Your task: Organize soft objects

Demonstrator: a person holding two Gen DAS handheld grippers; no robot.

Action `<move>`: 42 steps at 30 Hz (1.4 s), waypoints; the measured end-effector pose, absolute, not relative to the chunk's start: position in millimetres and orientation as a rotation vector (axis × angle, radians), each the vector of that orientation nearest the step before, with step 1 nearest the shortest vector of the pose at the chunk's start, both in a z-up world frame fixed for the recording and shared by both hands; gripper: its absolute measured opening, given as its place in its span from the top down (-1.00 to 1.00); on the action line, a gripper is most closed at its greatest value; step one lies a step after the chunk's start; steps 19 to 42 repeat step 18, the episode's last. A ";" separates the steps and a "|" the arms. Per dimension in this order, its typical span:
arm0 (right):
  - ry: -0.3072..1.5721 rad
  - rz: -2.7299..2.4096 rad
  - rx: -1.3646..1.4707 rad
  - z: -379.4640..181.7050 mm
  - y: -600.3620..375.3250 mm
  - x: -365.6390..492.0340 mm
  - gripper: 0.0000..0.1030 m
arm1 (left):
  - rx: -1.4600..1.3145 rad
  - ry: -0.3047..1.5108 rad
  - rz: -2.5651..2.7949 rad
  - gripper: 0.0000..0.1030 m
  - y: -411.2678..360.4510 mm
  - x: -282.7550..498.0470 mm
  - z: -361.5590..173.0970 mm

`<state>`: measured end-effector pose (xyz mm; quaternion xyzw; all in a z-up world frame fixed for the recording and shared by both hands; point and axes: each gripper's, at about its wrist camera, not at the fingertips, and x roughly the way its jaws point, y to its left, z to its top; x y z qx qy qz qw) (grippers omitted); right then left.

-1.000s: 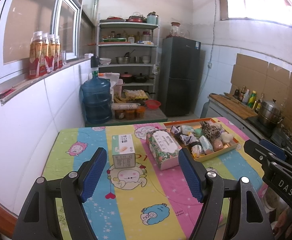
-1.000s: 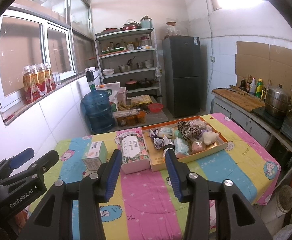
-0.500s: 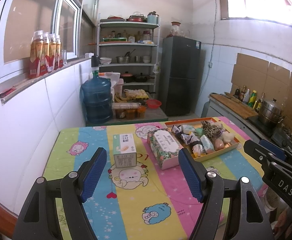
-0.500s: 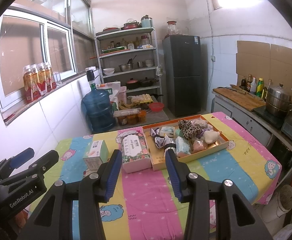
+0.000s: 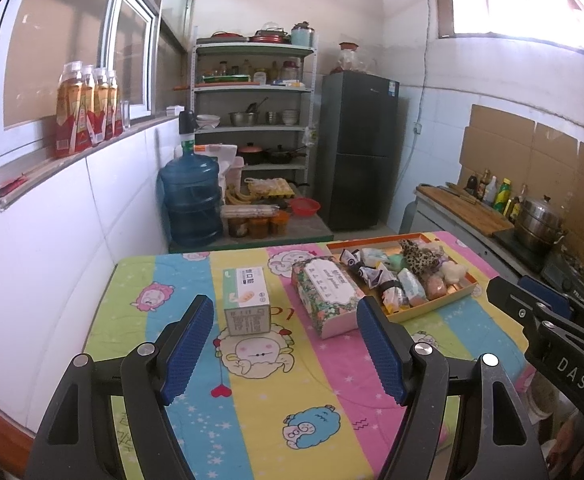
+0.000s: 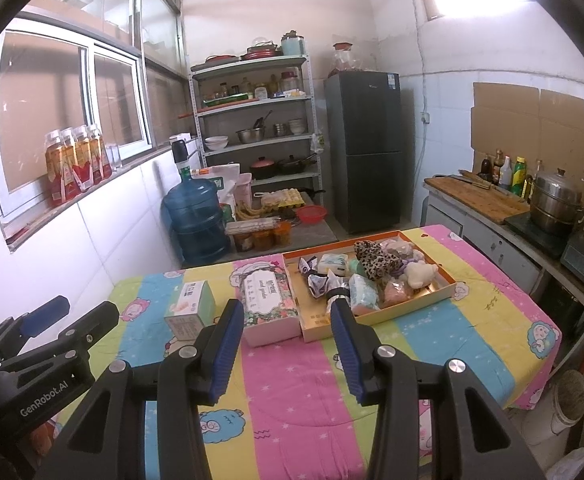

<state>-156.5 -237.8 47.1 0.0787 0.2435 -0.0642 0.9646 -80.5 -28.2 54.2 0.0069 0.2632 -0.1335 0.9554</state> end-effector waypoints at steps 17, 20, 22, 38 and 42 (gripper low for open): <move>0.495 -0.130 0.164 48.4 -240.1 -156.4 0.12 | 0.003 0.527 -0.278 -0.47 -25.9 -81.6 55.1; 0.495 -0.130 0.166 48.6 -241.0 -156.0 0.12 | 0.005 0.526 -0.278 -0.47 -25.8 -81.5 55.1; 0.495 -0.130 0.166 48.6 -241.0 -156.0 0.12 | 0.005 0.526 -0.278 -0.47 -25.8 -81.5 55.1; 0.495 -0.130 0.166 48.6 -241.0 -156.0 0.12 | 0.005 0.526 -0.278 -0.47 -25.8 -81.5 55.1; 0.495 -0.130 0.166 48.6 -241.0 -156.0 0.12 | 0.005 0.526 -0.278 -0.47 -25.8 -81.5 55.1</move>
